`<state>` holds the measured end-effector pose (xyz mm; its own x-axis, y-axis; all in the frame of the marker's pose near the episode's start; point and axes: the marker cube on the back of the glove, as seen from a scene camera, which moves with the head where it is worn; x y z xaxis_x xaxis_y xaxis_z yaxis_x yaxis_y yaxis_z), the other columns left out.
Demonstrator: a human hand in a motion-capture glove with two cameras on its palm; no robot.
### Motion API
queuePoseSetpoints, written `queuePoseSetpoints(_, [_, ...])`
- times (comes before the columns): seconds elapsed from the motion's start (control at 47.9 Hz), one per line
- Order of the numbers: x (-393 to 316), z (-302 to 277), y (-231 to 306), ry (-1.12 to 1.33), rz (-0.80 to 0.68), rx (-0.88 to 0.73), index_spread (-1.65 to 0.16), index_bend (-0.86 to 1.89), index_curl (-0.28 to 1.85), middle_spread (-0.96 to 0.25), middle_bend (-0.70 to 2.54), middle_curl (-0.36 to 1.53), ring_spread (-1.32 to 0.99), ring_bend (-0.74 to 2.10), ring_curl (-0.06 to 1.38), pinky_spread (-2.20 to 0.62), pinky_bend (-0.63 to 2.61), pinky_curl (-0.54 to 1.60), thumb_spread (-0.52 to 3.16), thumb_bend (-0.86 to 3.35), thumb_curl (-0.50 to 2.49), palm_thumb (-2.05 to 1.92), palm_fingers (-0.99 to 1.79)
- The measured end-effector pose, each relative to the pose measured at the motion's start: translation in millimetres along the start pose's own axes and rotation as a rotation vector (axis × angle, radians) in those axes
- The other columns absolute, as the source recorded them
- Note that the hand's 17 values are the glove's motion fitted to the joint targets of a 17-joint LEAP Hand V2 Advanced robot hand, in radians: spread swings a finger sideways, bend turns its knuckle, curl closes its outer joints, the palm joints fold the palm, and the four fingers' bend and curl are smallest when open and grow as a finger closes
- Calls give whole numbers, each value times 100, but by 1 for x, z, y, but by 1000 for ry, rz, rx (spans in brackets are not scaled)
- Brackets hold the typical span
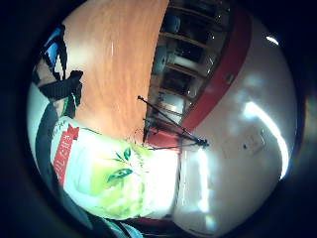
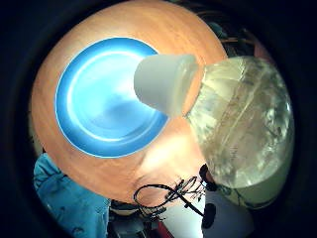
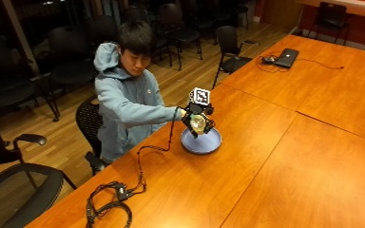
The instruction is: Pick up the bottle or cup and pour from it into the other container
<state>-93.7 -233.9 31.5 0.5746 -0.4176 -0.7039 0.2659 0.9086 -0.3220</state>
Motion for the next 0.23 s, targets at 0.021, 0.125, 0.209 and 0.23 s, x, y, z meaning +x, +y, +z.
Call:
queuePoseSetpoints(0.021, [3, 4, 3, 45, -46, 1, -13, 12, 33, -9, 36, 53, -19, 51, 47, -25, 54, 40, 14, -4, 69, 101, 116])
queuePoseSetpoints(0.125, [20, 17, 13, 24, -95, 28, -13, 12, 33, -9, 36, 54, -19, 51, 47, -26, 54, 40, 15, -4, 69, 100, 116])
queuePoseSetpoints(0.209, [18, 19, 17, -117, -40, 89, -13, 12, 33, -9, 36, 53, -19, 51, 47, -26, 55, 40, 16, -4, 70, 100, 116])
queuePoseSetpoints(0.23, [17, 19, 17, -139, -30, 98, -13, 12, 33, -9, 35, 53, -19, 51, 47, -26, 55, 40, 16, -4, 70, 100, 116])
